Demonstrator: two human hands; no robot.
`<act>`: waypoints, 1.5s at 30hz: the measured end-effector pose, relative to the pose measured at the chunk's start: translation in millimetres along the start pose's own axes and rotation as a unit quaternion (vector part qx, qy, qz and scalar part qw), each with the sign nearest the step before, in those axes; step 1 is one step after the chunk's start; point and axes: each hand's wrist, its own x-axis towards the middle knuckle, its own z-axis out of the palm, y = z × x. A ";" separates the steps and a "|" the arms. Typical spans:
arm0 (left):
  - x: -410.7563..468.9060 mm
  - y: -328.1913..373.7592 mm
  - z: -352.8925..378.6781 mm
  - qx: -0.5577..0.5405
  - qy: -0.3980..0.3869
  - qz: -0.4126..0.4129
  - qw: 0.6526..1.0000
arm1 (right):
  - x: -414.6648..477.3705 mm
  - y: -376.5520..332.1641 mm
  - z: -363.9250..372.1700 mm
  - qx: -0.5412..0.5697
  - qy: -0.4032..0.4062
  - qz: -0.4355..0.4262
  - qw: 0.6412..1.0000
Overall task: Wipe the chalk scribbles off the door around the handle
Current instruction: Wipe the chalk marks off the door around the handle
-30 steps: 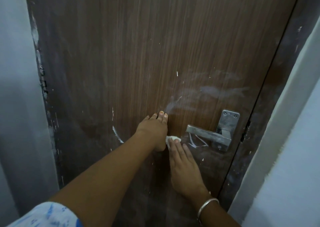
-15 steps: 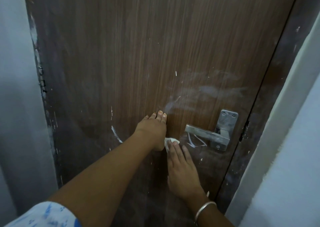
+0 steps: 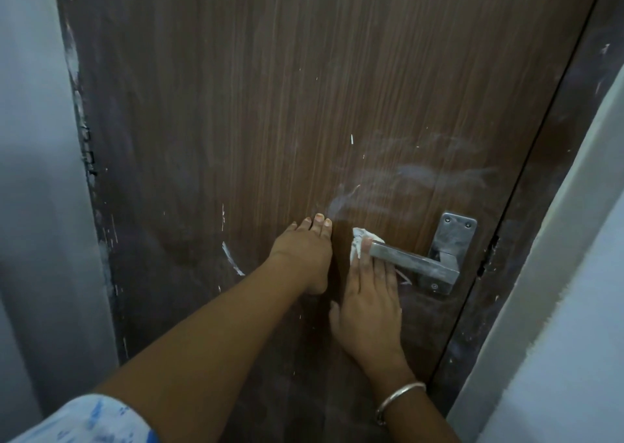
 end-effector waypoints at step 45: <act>-1.2 3.6 -2.8 0.007 0.006 -0.007 1.000 | -28.2 21.6 20.6 -0.036 -0.001 0.025 0.999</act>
